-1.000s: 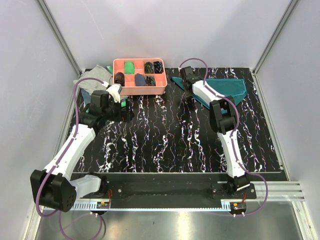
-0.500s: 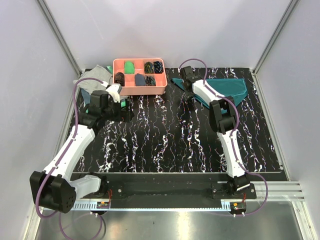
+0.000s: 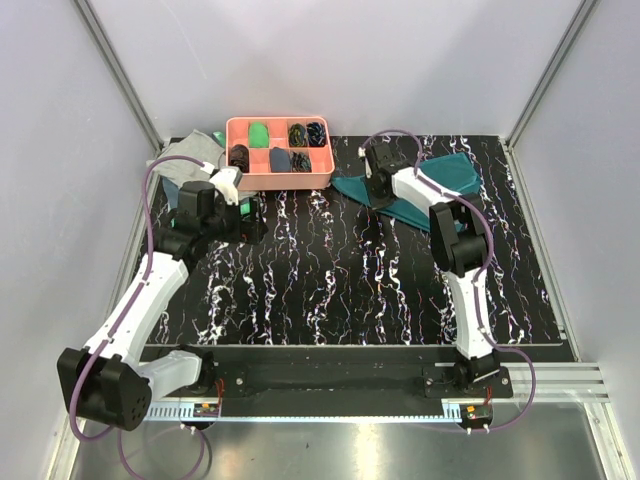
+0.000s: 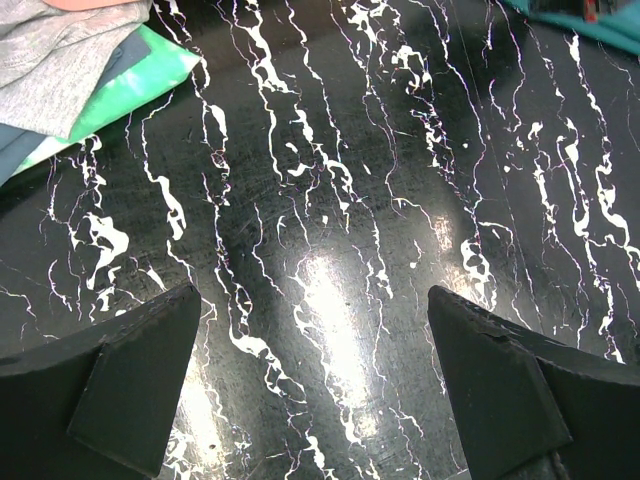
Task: Fold the napkin, place the utensils inside, and roll it up
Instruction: Fold the napkin
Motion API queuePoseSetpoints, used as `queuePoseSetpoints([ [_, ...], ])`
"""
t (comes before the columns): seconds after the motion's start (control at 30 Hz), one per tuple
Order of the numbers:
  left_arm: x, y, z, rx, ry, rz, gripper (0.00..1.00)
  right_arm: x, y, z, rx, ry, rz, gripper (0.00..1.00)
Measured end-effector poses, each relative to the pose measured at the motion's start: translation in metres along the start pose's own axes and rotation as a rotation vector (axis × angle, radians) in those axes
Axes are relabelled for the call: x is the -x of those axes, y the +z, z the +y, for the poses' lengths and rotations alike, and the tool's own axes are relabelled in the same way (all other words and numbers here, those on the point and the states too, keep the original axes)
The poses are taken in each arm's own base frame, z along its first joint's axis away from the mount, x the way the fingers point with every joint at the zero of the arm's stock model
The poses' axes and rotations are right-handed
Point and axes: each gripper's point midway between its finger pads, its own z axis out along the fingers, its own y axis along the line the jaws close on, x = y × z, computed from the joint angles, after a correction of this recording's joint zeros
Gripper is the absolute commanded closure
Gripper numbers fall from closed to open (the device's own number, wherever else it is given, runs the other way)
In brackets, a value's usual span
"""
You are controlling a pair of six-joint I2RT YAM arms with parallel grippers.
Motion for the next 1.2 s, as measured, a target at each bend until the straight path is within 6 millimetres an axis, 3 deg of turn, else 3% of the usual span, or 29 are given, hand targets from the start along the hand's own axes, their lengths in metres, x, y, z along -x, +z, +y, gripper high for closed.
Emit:
queuePoseSetpoints([
  [0.3, 0.002, -0.002, -0.001, -0.002, 0.002, -0.007, 0.01, -0.043, -0.026, 0.034, 0.057, 0.040, 0.043, 1.00],
  [0.6, -0.004, 0.000, -0.007, -0.024, -0.100, -0.026, 0.01, -0.076, -0.050, 0.090, 0.132, 0.044, 0.050, 1.00],
  [0.67, -0.019, 0.005, -0.009, -0.037, -0.166, -0.030, 0.01, -0.085, -0.056, 0.106, 0.153, 0.043, 0.052, 1.00],
  [0.9, -0.104, 0.024, -0.007, -0.039, -0.448, 0.039, 0.01, -0.117, -0.080, 0.163, 0.244, 0.038, 0.062, 1.00],
  [1.0, -0.134, 0.027, -0.003, -0.018, -0.537, 0.050, 0.01, -0.134, -0.094, 0.198, 0.309, 0.024, 0.075, 1.00],
  [1.13, -0.152, 0.030, 0.003, 0.006, -0.610, 0.029, 0.01, -0.153, -0.110, 0.235, 0.390, 0.004, 0.100, 0.99],
  [1.2, -0.158, 0.033, 0.005, 0.013, -0.644, 0.018, 0.03, -0.160, -0.116, 0.247, 0.424, 0.004, 0.119, 0.91],
])
